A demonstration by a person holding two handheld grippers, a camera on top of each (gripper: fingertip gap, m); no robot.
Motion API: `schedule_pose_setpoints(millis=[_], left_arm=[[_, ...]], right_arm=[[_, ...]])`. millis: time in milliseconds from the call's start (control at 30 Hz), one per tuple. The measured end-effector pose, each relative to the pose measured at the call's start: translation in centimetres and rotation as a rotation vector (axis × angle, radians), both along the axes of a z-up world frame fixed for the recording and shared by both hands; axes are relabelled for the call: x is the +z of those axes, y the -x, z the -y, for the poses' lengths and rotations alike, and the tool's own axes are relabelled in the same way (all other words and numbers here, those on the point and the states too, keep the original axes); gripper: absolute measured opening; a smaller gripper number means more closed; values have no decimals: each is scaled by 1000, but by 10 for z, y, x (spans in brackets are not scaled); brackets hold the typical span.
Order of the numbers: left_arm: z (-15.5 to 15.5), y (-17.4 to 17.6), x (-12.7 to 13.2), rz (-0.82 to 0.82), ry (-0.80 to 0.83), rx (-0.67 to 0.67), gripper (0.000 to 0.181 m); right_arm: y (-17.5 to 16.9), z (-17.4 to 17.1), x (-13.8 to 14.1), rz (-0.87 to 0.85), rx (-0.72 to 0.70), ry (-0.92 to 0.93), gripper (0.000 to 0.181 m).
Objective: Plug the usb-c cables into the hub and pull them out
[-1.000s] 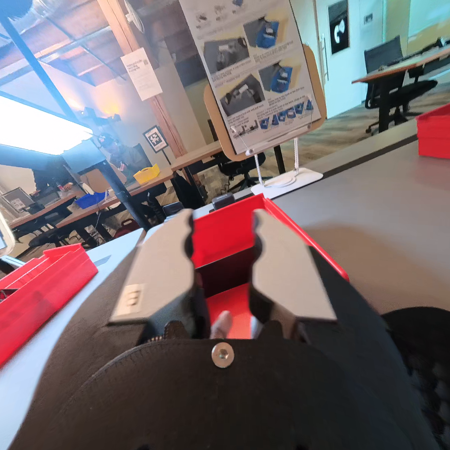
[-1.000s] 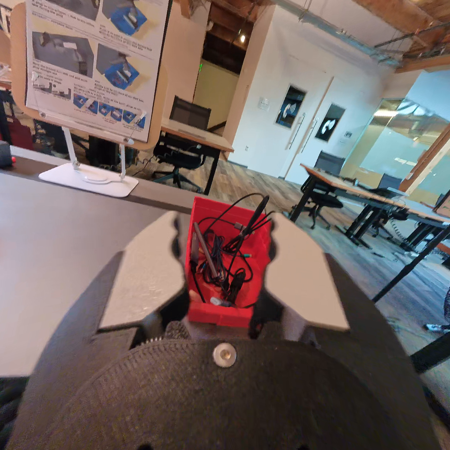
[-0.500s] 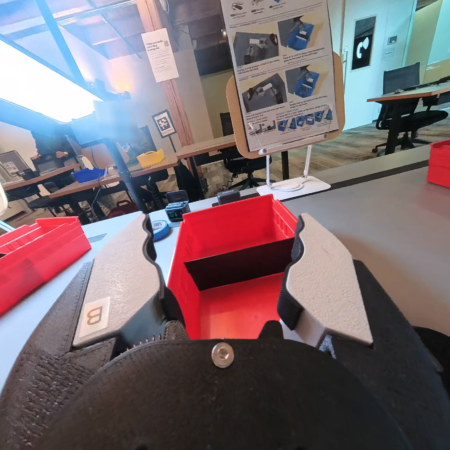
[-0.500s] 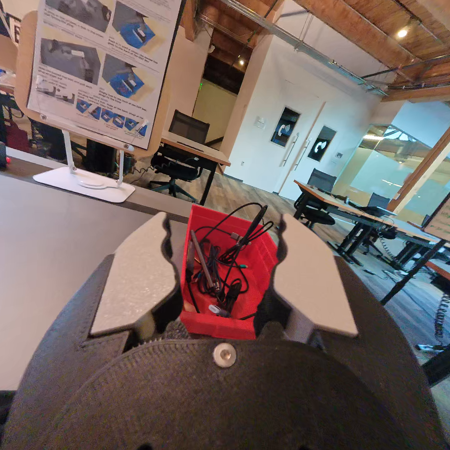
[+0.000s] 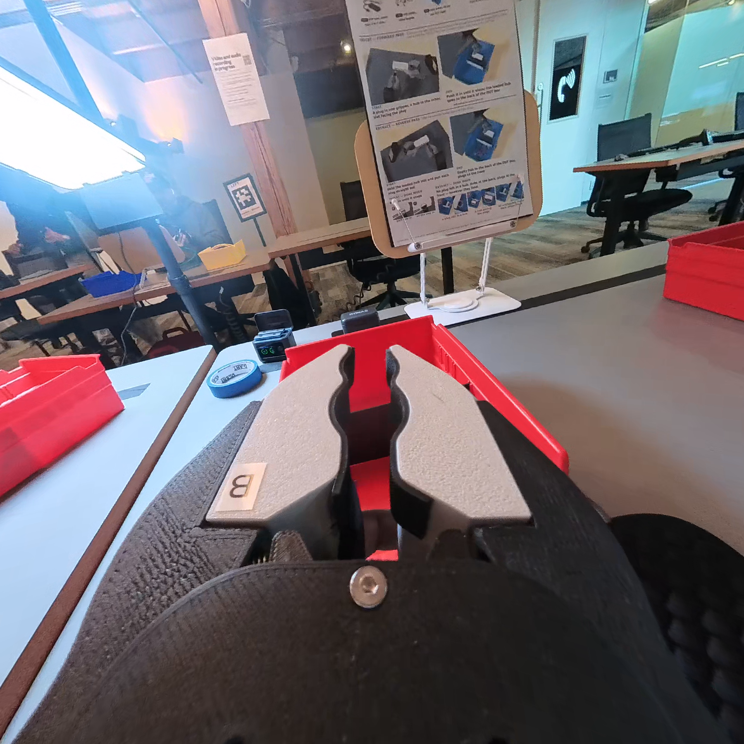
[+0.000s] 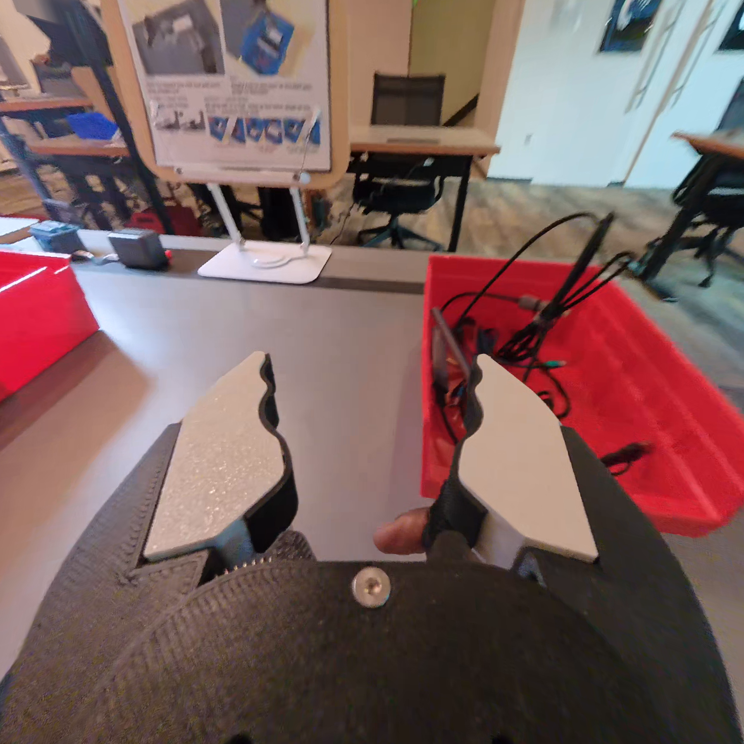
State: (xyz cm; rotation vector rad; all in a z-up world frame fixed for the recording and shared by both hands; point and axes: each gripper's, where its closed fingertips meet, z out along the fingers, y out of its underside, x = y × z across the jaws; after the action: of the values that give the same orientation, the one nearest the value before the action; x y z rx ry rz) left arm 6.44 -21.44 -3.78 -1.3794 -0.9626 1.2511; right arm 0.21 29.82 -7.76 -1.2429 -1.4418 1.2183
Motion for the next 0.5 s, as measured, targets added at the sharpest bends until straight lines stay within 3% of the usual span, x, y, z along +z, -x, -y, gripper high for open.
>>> schedule_pose_setpoints(millis=[100, 233, 400, 500], left_arm=[[1, 1, -2, 3, 21, 14, 21], [0, 1, -3, 15, 14, 2, 21], [2, 1, -3, 20, -44, -11, 37], [0, 2, -4, 23, -53, -31, 38]], right_arm=[[15, 13, -30, 81, 21, -34, 91], [30, 1, -69, 177, -111, -189, 80], [36, -11, -93, 247, -192, -222, 63], [36, -22, -95, 244, -249, -242, 38]])
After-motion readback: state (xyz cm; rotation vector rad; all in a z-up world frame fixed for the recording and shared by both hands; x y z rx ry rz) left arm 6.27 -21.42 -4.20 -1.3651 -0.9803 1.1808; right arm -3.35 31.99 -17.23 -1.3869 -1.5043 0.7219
